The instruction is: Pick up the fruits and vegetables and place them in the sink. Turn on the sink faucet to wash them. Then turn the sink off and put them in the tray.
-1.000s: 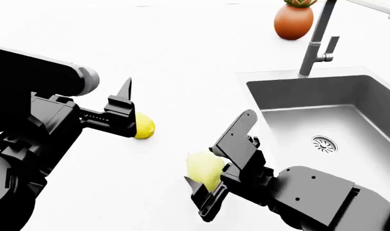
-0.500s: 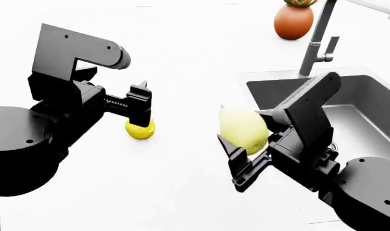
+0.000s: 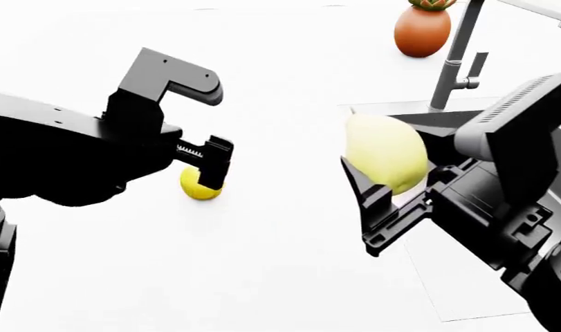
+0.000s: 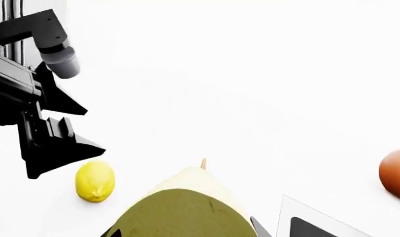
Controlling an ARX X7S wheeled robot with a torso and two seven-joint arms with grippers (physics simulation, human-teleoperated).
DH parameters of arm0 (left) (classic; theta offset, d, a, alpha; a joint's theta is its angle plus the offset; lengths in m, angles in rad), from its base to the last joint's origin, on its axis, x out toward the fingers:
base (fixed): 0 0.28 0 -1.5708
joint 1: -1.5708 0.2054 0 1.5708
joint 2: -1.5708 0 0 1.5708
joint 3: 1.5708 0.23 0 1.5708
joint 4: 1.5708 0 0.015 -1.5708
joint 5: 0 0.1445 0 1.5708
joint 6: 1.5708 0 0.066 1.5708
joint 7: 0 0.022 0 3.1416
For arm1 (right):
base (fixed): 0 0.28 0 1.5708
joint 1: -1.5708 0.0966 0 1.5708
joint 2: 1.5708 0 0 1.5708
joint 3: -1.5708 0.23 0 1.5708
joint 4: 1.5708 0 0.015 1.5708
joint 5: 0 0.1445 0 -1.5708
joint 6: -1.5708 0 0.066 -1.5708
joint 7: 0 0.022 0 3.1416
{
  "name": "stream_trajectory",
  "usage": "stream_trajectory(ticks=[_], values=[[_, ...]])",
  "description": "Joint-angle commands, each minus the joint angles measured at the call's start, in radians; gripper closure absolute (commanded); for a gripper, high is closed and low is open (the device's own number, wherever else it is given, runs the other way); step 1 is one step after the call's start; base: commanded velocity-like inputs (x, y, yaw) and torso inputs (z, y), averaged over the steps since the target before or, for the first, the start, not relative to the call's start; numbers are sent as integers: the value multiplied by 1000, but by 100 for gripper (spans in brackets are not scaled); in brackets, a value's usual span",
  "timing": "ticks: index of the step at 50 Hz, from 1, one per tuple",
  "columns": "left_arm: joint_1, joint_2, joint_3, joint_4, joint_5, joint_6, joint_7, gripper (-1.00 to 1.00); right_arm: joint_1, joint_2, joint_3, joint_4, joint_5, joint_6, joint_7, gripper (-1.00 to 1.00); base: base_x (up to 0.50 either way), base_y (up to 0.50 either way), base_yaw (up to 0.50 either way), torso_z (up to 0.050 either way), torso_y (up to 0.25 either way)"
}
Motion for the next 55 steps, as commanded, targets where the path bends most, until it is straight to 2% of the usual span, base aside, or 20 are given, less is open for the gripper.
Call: stream_trajectory(ticks=[1, 13, 18, 43, 44, 50, 55], values=[[-39, 9, 104, -123, 90, 42, 200, -100, 1, 18, 2, -12, 11, -14, 7, 100, 0, 0, 0, 0, 0], [-58, 42, 249, -299, 250, 112, 355, -100, -4, 33, -14, -9, 12, -37, 13, 100, 0, 0, 0, 0, 0], [-73, 47, 284, -369, 308, 150, 386, -100, -2, 35, -21, -7, 16, -40, 20, 100, 0, 0, 0, 0, 0], [-76, 124, 481, -575, 417, 206, 688, -100, 8, 57, -43, 3, 38, -61, 48, 100, 0, 0, 0, 0, 0], [-74, 124, 485, -572, 415, 198, 691, 100, 8, 58, -44, 4, 40, -61, 49, 100, 0, 0, 0, 0, 0], [-66, 103, 472, -512, 385, 163, 660, 100, 13, 64, -50, 7, 49, -61, 55, 100, 0, 0, 0, 0, 0], [-43, 44, 370, -358, 317, 179, 544, 100, 8, 69, -54, 2, 54, -65, 60, 100, 0, 0, 0, 0, 0]])
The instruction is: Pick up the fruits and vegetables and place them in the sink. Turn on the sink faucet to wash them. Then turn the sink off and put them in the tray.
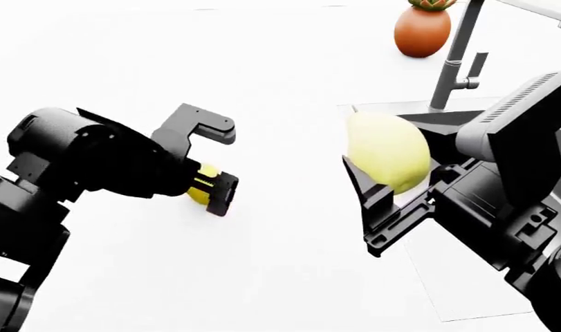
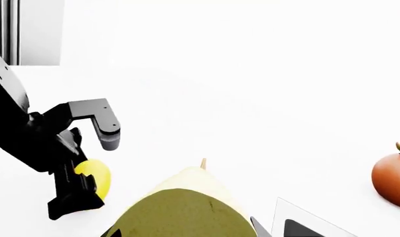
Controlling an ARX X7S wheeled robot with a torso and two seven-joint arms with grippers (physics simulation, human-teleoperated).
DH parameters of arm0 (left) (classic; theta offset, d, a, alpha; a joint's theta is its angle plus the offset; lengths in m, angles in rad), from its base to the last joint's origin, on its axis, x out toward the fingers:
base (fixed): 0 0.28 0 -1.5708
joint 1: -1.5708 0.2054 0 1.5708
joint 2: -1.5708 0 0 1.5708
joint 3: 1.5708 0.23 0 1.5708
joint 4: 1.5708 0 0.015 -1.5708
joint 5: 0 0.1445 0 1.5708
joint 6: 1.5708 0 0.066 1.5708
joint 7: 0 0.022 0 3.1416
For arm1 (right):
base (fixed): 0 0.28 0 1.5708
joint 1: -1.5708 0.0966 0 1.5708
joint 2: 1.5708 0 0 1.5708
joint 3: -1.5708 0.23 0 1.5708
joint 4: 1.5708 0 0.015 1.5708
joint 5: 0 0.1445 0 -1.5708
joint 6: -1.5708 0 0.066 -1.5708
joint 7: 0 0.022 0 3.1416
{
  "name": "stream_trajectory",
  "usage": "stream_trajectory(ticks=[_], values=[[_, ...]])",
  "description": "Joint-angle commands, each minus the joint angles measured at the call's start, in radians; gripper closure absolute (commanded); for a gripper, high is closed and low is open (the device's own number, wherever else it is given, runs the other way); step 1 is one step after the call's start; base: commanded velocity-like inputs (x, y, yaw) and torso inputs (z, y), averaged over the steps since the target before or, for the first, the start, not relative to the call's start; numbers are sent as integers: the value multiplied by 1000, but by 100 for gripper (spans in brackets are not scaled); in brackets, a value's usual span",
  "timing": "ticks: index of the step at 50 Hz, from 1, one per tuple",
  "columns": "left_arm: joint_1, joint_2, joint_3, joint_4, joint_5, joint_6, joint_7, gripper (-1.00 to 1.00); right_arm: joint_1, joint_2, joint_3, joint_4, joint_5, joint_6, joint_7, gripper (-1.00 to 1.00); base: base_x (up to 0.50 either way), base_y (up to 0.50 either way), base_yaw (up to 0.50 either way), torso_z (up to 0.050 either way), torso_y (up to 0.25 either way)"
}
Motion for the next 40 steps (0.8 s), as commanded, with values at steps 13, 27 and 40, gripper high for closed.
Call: stream_trajectory(ticks=[13, 27, 40], values=[[8, -208, -290, 471, -320, -7, -226, 100, -63, 79, 32, -37, 25, -32, -26, 100, 0, 0, 0, 0, 0], [-2, -278, -361, 620, -392, 8, -275, 100, -103, 87, 77, -28, 3, -96, -36, 100, -49, -405, 0, 0, 0], [-22, -269, -347, 607, -401, -5, -304, 100, -112, 105, 117, -21, 0, -125, -30, 100, -60, -496, 0, 0, 0]])
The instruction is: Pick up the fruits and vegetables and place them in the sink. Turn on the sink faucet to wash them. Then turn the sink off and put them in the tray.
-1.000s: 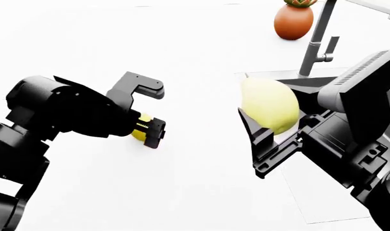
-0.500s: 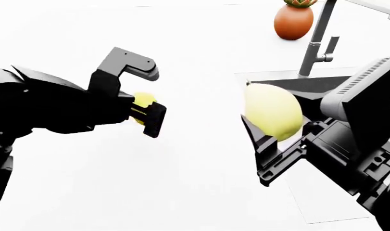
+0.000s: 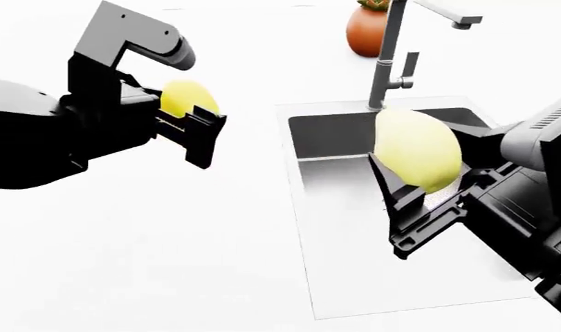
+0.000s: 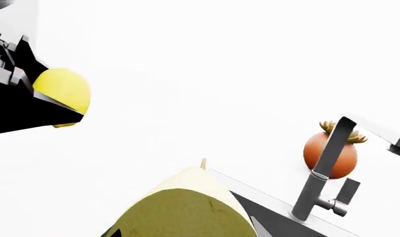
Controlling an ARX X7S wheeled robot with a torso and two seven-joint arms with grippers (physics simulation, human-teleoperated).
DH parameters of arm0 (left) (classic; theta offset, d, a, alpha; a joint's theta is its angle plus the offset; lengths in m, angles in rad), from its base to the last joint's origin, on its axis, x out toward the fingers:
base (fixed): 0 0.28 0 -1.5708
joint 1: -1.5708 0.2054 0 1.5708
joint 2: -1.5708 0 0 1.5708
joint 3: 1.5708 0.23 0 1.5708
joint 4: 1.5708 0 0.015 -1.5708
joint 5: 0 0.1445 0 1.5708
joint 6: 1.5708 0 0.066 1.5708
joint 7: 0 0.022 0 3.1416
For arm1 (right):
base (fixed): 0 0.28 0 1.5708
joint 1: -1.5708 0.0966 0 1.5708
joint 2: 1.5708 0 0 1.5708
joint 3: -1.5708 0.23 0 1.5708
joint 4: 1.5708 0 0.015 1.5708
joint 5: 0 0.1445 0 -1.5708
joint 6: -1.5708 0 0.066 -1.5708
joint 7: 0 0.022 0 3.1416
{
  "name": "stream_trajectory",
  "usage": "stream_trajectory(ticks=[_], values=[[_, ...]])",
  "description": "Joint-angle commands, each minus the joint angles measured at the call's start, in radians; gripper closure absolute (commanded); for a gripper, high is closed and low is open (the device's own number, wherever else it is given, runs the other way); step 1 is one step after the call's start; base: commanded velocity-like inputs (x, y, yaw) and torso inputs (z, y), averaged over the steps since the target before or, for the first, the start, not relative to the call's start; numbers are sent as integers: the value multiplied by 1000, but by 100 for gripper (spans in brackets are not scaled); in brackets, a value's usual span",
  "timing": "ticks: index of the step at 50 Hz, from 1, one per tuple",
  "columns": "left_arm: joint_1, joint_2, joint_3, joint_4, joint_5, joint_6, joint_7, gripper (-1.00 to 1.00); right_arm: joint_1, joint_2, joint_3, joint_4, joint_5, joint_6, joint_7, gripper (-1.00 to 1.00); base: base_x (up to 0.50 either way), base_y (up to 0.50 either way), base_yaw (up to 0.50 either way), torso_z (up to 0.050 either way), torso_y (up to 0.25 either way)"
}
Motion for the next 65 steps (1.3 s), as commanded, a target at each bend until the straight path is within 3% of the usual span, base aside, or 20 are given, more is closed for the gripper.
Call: stream_trajectory(ticks=[1, 47, 65], values=[[-18, -7, -10, 19, -32, -6, -40, 100, -8, 19, 23, -4, -19, -27, -12, 100, -59, -497, 0, 0, 0], [-16, 0, 32, 11, -40, 3, -24, 100, -15, 48, -30, -6, -48, -63, -17, 100, -53, -497, 0, 0, 0], [-37, 21, 79, -12, -49, -36, -21, 100, 43, 65, -113, 17, -47, -32, -29, 100, 3, 26, 444, 0, 0]])
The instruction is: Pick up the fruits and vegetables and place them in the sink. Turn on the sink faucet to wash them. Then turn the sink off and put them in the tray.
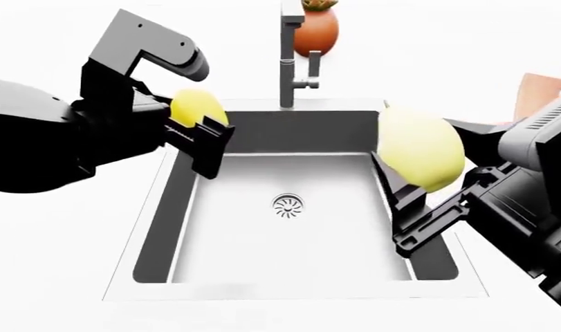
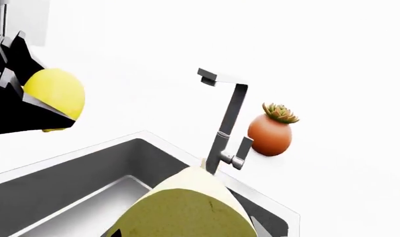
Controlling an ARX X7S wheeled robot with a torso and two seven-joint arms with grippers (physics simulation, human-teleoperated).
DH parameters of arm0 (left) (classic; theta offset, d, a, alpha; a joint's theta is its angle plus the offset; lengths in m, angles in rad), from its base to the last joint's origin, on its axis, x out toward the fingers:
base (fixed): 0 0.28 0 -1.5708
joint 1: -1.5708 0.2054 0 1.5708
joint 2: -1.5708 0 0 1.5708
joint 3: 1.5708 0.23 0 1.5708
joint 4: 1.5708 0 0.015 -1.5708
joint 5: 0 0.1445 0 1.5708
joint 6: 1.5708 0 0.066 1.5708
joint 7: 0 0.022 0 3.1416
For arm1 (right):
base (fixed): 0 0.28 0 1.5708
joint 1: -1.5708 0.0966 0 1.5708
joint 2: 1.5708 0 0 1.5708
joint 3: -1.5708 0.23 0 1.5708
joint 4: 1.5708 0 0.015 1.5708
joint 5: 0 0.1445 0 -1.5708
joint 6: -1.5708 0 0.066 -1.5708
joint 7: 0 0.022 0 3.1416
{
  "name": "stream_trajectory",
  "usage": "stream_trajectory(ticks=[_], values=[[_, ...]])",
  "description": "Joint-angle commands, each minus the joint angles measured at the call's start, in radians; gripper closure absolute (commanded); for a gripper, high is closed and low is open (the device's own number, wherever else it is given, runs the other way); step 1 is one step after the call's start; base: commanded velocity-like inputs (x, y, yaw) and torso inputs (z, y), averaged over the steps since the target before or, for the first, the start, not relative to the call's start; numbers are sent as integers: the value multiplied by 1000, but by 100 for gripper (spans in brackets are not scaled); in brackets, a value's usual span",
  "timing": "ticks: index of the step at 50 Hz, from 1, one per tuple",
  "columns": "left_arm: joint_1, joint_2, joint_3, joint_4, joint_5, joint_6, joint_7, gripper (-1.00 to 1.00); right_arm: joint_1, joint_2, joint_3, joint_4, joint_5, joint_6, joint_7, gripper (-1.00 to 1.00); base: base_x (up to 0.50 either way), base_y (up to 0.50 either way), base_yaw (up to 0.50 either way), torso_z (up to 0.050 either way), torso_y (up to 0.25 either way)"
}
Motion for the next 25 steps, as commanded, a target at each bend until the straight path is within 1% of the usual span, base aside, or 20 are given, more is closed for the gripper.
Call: stream_trajectory(ticks=[1, 14, 21, 23, 25], values=[[-18, 16, 36, -22, -5, -28, 0, 100, 45, 9, -62, 17, -10, 25, -21, 100, 0, 0, 500, 0, 0], [-23, 21, 49, -17, -14, -29, -1, 100, 29, 6, -129, 43, -73, 1, -50, 100, 0, 0, 500, 0, 0], [-25, 20, 51, -15, -16, -24, -3, 100, 30, 7, -126, 45, -58, 9, -32, 100, 0, 0, 500, 0, 0], [-29, 24, 56, -20, -11, -24, 0, 100, 34, 5, -121, 47, -40, 13, -33, 100, 0, 0, 0, 0, 0], [-36, 33, 65, -27, -5, -27, 6, 100, 48, 1, -115, 53, -16, 26, -18, 100, 63, -496, 0, 0, 0]])
